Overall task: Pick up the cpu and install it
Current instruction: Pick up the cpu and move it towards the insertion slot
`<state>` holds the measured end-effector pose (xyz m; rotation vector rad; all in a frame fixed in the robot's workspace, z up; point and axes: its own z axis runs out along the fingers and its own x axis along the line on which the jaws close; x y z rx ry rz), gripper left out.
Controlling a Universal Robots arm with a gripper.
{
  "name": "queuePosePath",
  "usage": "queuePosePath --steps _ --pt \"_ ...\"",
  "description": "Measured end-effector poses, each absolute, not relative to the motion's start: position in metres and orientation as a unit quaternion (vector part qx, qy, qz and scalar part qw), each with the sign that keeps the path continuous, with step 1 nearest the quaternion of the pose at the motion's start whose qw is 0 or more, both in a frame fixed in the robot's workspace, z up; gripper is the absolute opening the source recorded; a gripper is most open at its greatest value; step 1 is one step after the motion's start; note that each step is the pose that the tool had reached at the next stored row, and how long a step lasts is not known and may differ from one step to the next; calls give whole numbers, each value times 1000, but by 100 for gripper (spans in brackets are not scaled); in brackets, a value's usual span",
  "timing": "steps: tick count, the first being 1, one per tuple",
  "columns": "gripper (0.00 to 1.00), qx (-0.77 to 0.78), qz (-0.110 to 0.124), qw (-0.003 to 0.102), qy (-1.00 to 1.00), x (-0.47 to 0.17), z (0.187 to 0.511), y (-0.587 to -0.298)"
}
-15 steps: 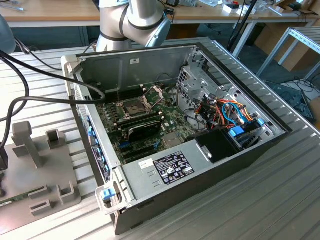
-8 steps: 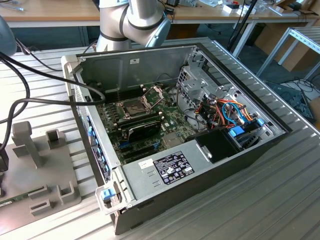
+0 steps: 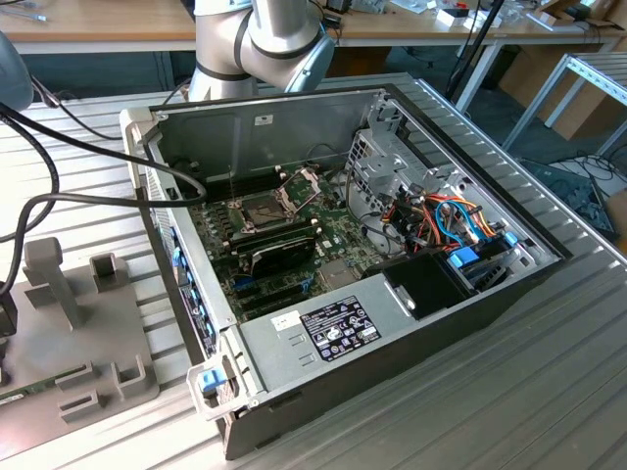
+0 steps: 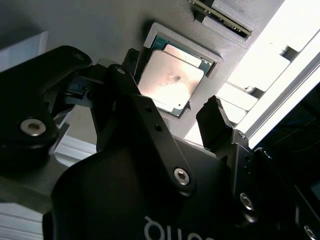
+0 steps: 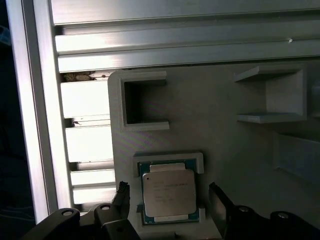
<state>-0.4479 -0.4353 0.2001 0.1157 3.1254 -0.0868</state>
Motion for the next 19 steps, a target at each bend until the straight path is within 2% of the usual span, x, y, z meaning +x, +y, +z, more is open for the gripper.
queuePosePath --steps 19 --pt "74 13 -28 7 1000 -448 192 -435"
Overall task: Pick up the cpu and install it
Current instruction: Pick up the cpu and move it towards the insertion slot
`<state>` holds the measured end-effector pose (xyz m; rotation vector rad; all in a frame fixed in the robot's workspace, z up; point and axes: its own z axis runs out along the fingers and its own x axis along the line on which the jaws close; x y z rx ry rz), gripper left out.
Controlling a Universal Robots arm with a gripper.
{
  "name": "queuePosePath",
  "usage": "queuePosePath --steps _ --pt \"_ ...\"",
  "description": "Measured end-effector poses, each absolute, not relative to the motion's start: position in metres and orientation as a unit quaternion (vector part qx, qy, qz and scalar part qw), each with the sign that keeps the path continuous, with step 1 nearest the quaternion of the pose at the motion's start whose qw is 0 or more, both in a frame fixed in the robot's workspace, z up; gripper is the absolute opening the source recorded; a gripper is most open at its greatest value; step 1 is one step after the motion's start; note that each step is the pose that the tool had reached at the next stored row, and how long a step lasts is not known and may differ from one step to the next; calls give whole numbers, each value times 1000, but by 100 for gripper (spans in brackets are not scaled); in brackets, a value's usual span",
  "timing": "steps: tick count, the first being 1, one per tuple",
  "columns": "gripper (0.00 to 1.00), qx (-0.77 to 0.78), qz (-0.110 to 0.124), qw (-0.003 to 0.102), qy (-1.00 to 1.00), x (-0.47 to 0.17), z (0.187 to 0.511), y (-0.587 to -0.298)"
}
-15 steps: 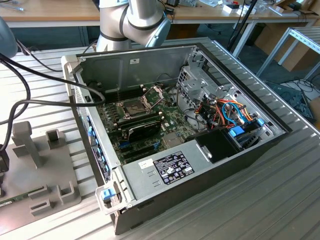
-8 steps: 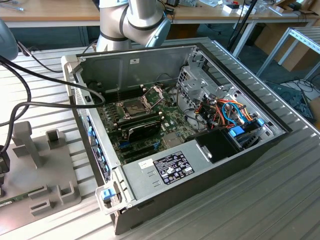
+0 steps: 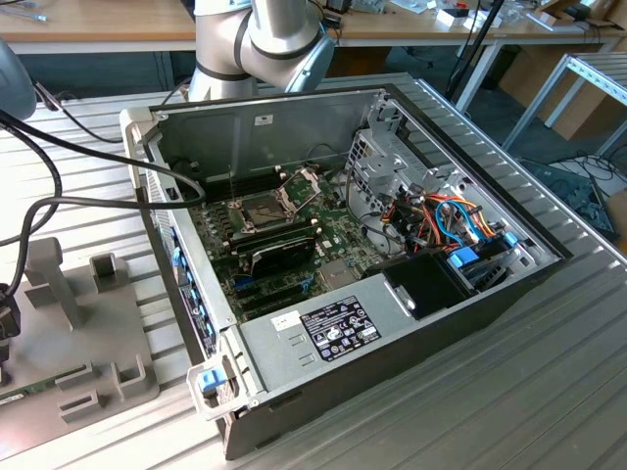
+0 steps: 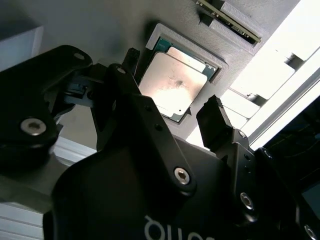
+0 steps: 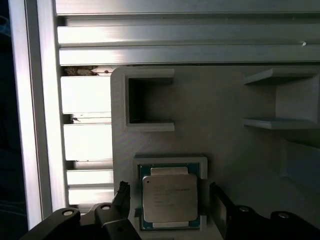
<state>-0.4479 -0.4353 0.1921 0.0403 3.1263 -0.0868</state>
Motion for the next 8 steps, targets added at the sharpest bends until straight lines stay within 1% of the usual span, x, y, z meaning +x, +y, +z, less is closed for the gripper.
queuePosePath --steps 8 --pt "74 -11 -28 8 1000 -448 192 -435"
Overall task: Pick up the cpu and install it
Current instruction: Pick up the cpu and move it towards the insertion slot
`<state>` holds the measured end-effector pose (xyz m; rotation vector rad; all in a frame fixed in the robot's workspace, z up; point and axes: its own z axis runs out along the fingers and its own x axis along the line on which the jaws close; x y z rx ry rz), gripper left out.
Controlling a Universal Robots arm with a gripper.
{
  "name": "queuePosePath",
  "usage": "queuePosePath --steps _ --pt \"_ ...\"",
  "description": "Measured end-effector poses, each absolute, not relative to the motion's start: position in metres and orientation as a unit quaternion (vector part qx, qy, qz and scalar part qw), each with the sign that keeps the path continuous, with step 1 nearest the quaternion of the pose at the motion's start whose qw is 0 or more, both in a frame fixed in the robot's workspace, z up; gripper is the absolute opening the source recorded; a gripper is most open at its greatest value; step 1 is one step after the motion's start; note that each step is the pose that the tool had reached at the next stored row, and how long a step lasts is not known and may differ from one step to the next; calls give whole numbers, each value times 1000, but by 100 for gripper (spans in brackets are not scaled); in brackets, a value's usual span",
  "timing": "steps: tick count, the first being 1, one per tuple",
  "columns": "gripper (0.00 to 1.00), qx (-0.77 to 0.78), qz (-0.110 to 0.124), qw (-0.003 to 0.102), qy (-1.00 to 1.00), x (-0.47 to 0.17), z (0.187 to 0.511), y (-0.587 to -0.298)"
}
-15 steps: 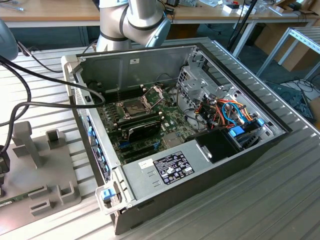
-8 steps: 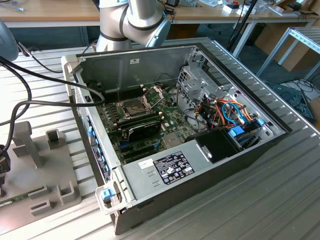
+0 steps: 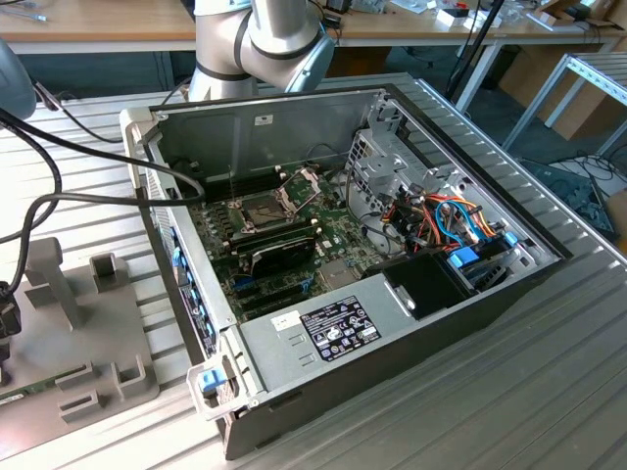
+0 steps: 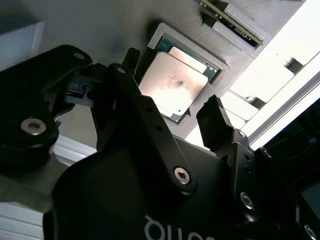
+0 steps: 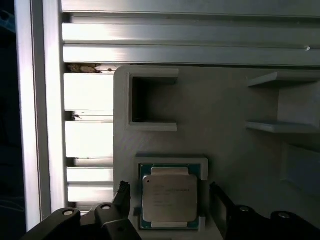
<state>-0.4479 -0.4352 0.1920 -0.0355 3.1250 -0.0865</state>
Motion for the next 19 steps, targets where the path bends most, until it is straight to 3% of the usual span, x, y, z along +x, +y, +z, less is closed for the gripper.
queuePosePath --steps 19 --pt "74 -18 -28 8 999 -448 188 -435"
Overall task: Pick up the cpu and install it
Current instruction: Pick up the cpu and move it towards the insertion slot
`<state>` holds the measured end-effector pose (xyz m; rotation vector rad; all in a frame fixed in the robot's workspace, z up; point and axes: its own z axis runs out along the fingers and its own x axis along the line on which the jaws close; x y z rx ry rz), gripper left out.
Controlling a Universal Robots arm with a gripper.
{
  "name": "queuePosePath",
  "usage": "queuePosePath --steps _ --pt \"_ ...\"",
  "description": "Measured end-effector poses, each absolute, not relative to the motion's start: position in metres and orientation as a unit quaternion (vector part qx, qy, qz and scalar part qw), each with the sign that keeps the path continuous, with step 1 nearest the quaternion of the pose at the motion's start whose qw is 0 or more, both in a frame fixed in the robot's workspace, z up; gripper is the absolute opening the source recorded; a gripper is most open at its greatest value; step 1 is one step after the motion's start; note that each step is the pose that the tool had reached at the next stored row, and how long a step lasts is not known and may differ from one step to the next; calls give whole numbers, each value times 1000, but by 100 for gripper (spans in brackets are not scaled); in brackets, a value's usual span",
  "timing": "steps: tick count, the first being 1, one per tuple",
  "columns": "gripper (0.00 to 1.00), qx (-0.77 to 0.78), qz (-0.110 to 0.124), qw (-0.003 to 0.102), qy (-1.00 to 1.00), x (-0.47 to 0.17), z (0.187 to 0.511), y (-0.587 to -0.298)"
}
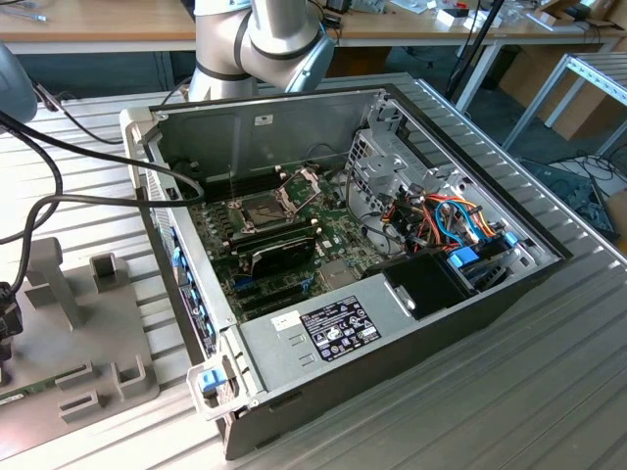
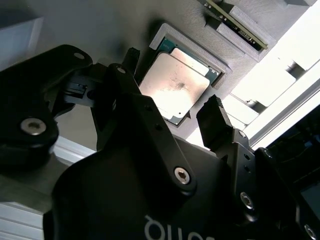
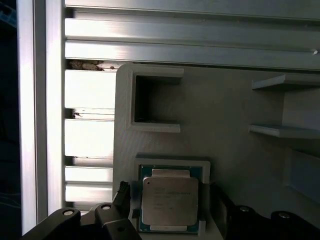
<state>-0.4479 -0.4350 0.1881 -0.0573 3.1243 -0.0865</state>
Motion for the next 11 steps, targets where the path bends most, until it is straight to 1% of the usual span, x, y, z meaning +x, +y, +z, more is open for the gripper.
queuePosePath --steps 9,11 --pt "74 -18 -28 8 999 -448 188 -435" --pt "55 -18 -28 8 999 -448 188 -435"
